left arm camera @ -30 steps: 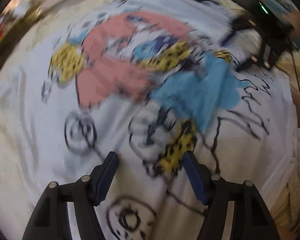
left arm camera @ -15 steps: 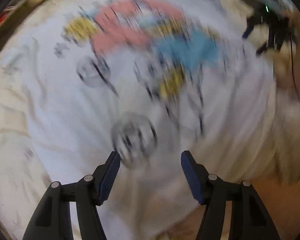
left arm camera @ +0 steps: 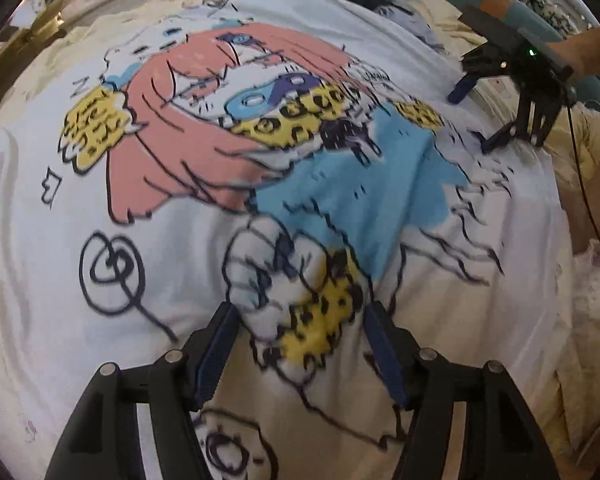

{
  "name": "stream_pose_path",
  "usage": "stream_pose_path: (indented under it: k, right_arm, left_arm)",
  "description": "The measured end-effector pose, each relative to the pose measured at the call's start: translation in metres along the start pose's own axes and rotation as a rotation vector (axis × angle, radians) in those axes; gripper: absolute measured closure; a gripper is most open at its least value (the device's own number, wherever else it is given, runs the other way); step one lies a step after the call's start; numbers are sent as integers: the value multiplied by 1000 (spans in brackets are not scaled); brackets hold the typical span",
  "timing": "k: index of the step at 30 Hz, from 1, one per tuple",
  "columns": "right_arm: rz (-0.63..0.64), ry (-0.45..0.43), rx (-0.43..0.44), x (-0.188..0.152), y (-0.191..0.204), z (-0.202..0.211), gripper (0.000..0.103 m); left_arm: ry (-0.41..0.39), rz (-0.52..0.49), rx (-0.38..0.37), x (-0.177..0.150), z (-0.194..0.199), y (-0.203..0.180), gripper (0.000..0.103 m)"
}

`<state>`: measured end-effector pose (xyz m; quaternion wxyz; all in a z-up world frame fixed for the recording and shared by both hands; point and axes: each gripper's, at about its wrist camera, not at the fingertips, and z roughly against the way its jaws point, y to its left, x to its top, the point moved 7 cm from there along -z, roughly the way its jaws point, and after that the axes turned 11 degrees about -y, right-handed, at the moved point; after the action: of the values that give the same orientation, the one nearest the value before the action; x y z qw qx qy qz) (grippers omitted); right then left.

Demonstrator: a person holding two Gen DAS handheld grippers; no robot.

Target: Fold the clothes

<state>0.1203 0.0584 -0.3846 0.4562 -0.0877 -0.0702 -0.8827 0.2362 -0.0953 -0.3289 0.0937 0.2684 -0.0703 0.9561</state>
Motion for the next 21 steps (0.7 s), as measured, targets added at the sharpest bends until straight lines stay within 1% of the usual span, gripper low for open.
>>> stream_pose_path:
  k: [1,3,4,5,7,8,9,10,11,12,13,15,17,18,19,20,21]
  right_arm:
    - [14,37,5,-10,-3,2,17]
    - [80,127,-6,-23,-5,5,18]
    - [106,144,-17,-23,-6,8,19]
    - [105,112,-21,-14,-8,14,19]
    - [66,3,-8,15,-12,29,19]
    - [33,-57,13,31,-13,35,19]
    - [-4,-127,22,54,-14,40,19]
    - [-29,-186,5,79,-15,39,19]
    - [-39,-225,-21,98,-14,35,19]
    - [-46,-261,-44,115,-12,28,19]
    - [-45,-282,-58,128,-9,21,19]
    - [11,-258,-40,140,8,-4,19]
    - [83,-211,-16,135,26,-24,19]
    - [103,-195,-4,130,34,-29,18]
    - [111,-186,10,123,41,-32,17]
    - [119,-174,31,116,48,-32,17]
    - [127,-159,57,109,53,-31,17]
  left_arm:
    - [20,-18,-3,-3,2,-2,36]
    - [33,-30,-26,-3,9,-1,36]
    - [2,-9,-40,5,14,1,36]
    - [-30,13,-53,14,18,3,36]
    - [-96,58,-80,31,27,8,36]
    - [-121,68,-100,40,29,5,36]
    - [-137,52,-104,48,25,-1,36]
    - [-150,-12,-60,56,14,-9,36]
    - [-161,-80,-12,64,3,-16,36]
    - [-162,-118,29,64,-1,-19,36]
    - [-135,-142,45,60,-14,-24,36]
    - [-116,-156,19,54,-19,-34,36]
    - [-99,-170,-8,47,-23,-44,36]
    - [-82,-195,-24,42,-23,-51,36]
    - [-71,-197,-72,38,-20,-59,36]
    - [-60,-179,-138,35,-15,-66,36]
    - [-53,-170,-170,32,-12,-69,36]
